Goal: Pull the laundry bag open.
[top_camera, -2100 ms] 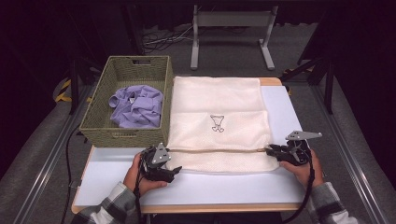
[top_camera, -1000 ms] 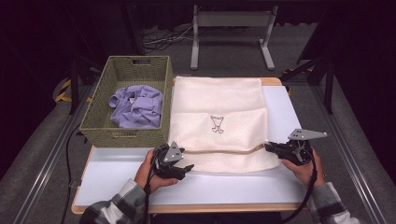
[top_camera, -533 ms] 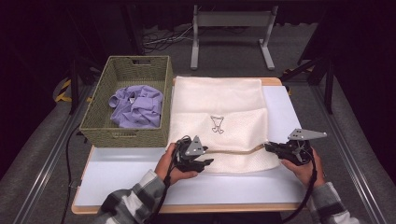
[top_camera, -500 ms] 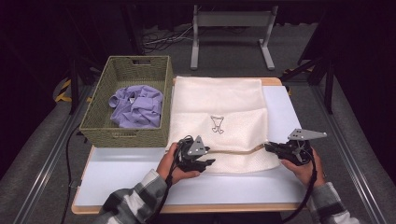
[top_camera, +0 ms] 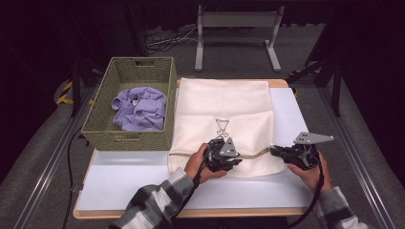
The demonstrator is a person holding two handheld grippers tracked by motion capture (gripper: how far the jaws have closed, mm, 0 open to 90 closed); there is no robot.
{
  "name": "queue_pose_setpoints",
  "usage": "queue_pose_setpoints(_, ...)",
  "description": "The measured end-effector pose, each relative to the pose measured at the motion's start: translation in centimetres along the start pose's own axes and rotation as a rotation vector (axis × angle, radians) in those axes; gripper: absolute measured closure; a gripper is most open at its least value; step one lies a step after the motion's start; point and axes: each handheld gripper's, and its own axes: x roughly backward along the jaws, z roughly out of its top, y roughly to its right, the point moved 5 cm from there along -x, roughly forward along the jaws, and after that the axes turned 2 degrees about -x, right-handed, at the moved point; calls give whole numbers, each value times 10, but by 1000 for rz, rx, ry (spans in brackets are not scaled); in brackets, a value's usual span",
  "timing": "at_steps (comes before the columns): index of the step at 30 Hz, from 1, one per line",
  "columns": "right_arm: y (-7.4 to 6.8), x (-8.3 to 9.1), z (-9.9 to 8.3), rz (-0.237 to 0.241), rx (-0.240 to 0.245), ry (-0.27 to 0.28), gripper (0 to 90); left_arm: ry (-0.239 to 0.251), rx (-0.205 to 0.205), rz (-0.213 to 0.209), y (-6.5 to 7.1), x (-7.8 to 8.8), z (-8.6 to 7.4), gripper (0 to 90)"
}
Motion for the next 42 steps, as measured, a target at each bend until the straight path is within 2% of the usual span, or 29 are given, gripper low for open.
queue_pose_setpoints(6, -2, 0, 0, 8, 9, 2, 832, -13, -22, -22, 4, -23, 16, 781)
queue_pose_setpoints(17, -7, 0, 1, 23, 25, 4, 831, -34, -13, -20, 1, -50, 29, 781)
queue_pose_setpoints(23, -9, -1, 2, 32, 33, 3, 831, -46, -8, -13, -1, -57, 31, 760)
queue_pose_setpoints(26, -9, -1, 2, 33, 36, 4, 832, -42, -4, -3, -3, -59, 33, 756)
queue_pose_setpoints(35, -11, -2, 1, 40, 45, -1, 832, -19, -1, -12, -2, -62, 40, 752)
queue_pose_setpoints(42, -12, -2, 1, 46, 49, -1, 831, -15, -6, -6, -1, -64, 44, 779)
